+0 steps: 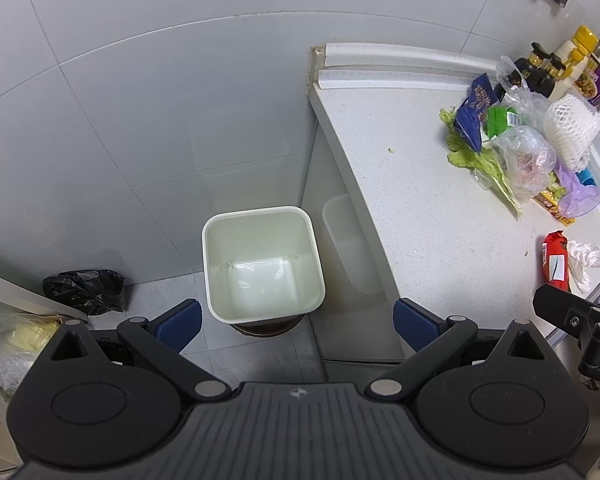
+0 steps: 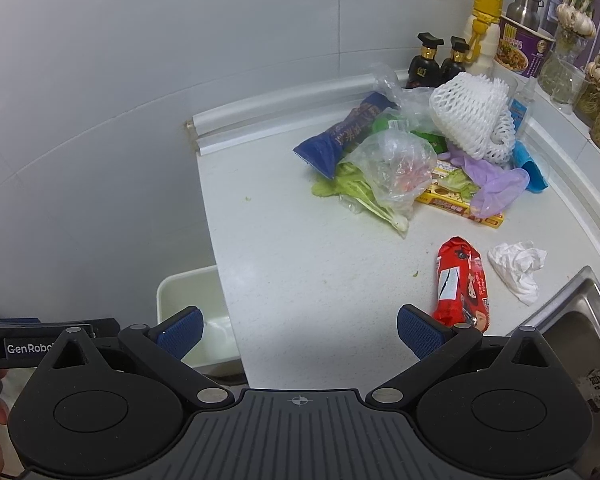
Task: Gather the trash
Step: 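Move both tools toward the cluttered counter, then grasp the blue snack wrapper with the left gripper while the right gripper grasps the clear plastic bag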
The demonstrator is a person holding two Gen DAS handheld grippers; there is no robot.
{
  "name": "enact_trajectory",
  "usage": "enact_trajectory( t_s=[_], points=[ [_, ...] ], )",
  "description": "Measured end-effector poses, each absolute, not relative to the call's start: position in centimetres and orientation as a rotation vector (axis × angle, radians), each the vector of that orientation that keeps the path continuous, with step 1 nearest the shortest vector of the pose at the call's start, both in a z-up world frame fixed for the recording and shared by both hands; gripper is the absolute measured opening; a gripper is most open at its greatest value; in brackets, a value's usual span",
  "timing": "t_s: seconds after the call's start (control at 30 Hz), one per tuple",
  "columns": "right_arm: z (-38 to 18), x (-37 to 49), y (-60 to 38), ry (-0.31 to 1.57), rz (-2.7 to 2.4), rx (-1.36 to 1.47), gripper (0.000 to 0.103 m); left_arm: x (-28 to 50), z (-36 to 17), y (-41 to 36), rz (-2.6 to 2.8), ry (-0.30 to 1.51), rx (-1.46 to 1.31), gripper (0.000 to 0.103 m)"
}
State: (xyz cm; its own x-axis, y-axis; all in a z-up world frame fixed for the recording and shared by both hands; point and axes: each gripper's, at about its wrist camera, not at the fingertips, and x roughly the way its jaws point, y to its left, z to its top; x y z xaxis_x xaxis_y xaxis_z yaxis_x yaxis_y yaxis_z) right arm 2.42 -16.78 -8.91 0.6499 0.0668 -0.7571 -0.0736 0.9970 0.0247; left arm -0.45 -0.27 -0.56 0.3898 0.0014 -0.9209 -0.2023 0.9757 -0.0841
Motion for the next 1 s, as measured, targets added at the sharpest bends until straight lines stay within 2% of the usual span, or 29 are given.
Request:
enact_trajectory(
  t_s=[0.43,0.83,1.0],
  points=[
    [-9.1,2.4,-16.6,0.821,0.098,0.011,0.103,-0.5,-0.7,-0.3,0.132,1.168,-0.196,0.102],
    [-9.6,2.9,-17.3,0.861,0.145,0.08,0.103,0.4,-0.9,-0.7,0.125,1.193,-0.21,0.102],
    [-9.8,3.6,-18.6,0.847,0.135,0.054,0.103,1.5,-0.3,-1.5,0.088,1.153,-0.22,0.102]
  ],
)
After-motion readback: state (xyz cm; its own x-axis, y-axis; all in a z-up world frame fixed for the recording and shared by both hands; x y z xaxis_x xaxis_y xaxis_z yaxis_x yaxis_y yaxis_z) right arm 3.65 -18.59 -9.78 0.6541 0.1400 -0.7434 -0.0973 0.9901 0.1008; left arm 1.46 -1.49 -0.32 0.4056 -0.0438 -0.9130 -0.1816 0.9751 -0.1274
